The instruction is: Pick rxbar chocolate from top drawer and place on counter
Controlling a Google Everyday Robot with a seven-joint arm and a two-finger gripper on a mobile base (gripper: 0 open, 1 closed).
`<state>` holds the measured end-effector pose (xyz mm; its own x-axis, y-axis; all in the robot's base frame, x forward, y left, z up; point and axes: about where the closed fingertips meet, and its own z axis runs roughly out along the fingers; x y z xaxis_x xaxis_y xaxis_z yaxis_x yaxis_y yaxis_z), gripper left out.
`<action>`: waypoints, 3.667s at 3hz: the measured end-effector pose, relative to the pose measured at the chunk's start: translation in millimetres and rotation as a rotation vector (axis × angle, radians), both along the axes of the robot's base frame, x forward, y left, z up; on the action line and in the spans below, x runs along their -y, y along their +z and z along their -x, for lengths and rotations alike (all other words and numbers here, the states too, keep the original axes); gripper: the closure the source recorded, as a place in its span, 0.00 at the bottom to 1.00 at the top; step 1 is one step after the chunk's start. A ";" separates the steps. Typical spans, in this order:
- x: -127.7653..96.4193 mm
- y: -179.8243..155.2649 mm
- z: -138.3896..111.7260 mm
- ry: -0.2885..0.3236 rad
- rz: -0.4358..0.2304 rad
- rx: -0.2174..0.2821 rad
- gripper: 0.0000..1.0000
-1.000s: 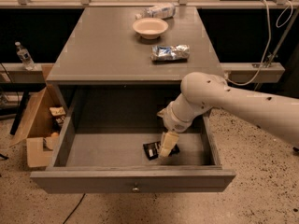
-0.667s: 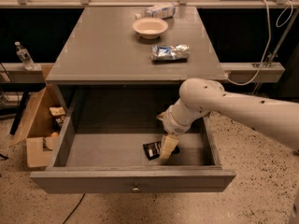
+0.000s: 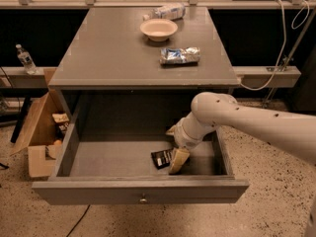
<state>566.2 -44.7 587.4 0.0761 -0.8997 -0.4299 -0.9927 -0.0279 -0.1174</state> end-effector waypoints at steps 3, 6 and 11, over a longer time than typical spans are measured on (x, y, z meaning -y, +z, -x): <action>1.1 11.3 0.7 0.003 -0.002 0.001 0.87; 34.7 121.0 -7.6 -0.003 0.024 0.180 1.00; 4.0 272.4 -13.0 0.069 -0.148 0.275 1.00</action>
Offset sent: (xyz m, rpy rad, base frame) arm -0.0001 -0.0056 -0.0091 0.0055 0.0097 0.0116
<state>579.2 -48.8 859.7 0.2665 -0.8175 -0.5105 -0.9196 -0.0571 -0.3886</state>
